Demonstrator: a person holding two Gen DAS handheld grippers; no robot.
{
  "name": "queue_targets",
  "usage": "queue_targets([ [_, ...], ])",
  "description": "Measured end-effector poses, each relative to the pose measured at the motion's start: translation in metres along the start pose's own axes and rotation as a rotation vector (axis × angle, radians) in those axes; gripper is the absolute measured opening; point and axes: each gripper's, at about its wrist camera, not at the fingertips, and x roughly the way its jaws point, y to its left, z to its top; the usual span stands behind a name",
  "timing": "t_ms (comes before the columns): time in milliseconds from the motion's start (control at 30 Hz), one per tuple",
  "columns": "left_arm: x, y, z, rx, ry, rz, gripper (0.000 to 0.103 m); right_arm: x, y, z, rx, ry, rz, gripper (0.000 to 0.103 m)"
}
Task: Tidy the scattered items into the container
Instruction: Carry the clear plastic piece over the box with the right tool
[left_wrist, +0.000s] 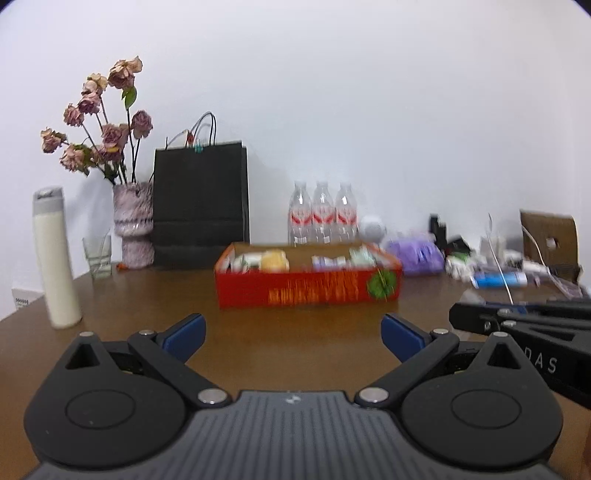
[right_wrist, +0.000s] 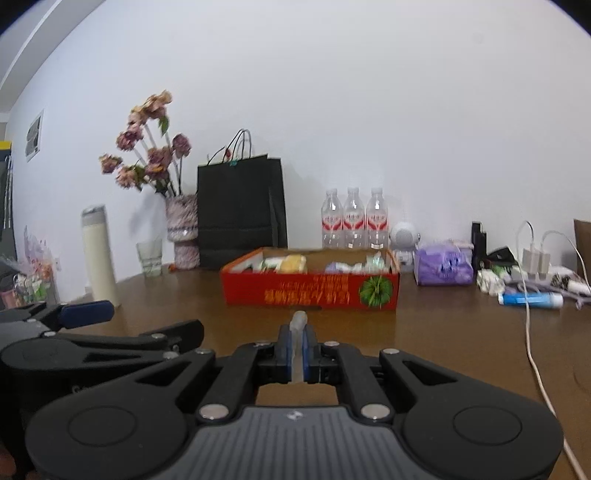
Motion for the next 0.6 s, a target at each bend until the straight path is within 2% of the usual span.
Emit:
queue_targets([
  [67, 0.025, 0.004, 0.022, -0.011, -0.028, 0.027, 0.103, 0.025, -0.010, 0.020, 0.014, -0.012, 0.005, 0.005],
  [267, 0.116, 0.014, 0.092, 0.001, -0.099, 0.029, 0.103, 0.122, -0.035, 0.090, 0.009, -0.042, 0.020, 0.005],
  [400, 0.187, 0.023, 0.132, -0.018, -0.132, -0.006, 0.103, 0.200, -0.054, 0.133, 0.053, -0.016, 0.040, 0.005],
  [467, 0.224, 0.029, 0.142, -0.046, -0.142, 0.007, 0.103, 0.241, -0.058, 0.149, 0.008, -0.001, 0.001, 0.005],
  [533, 0.260, 0.034, 0.144, -0.084, -0.138, 0.053, 0.103, 0.277, -0.065, 0.160, -0.005, 0.036, -0.021, 0.005],
  [600, 0.292, 0.040, 0.142, -0.085, -0.092, 0.078, 0.103, 0.308, -0.075, 0.167, 0.006, 0.081, -0.038, 0.005],
])
